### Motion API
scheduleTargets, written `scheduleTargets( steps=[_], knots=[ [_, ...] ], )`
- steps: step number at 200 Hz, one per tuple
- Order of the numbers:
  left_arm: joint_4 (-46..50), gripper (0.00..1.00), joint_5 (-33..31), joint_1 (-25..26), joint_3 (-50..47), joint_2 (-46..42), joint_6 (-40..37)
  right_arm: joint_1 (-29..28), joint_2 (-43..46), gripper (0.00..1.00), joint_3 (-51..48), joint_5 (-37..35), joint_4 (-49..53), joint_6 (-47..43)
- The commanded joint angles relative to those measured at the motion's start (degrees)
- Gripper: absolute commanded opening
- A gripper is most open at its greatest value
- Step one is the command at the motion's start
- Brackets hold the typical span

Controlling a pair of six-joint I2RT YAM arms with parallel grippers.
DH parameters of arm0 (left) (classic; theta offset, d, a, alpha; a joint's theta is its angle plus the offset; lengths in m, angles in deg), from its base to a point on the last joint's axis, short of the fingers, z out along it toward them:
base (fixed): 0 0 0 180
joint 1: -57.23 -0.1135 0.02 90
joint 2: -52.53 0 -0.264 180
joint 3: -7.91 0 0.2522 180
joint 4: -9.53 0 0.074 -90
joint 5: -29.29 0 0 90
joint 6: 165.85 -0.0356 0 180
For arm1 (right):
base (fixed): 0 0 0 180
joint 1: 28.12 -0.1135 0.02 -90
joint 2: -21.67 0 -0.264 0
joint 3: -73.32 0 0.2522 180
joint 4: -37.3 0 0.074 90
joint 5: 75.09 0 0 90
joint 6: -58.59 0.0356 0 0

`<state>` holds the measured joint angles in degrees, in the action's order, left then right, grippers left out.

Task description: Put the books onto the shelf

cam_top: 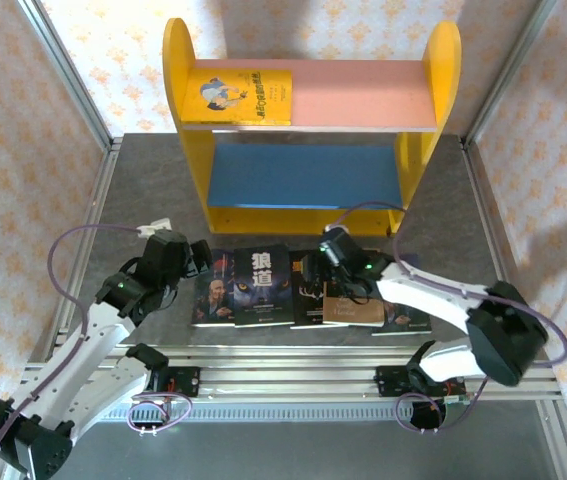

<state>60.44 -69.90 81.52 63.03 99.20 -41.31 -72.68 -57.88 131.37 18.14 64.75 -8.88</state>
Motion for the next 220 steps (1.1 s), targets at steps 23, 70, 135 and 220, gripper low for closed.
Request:
scheduleTargets(
  steps=[23, 70, 135, 220],
  knots=[
    [2.43, 0.95, 1.91, 7.94, -1.68, 3.77, 7.38, -4.41, -9.47, 0.7, 6.94, 5.67, -3.25, 5.25],
    [-6.3, 0.95, 6.58, 10.8, -4.82, 10.64, 8.75, -5.37, -13.55, 0.66, 8.07, 8.42, -4.45, 5.98],
    [-13.04, 0.94, 13.45, 12.43, -6.08, 18.94, 9.87, -5.8, -16.82, 0.56, 7.47, 12.79, -6.3, 6.13],
    [-19.68, 0.94, 16.26, 12.88, -7.19, 26.06, 10.67, -5.81, -20.56, 0.24, 5.51, 14.47, -8.04, 4.62]
  ],
)
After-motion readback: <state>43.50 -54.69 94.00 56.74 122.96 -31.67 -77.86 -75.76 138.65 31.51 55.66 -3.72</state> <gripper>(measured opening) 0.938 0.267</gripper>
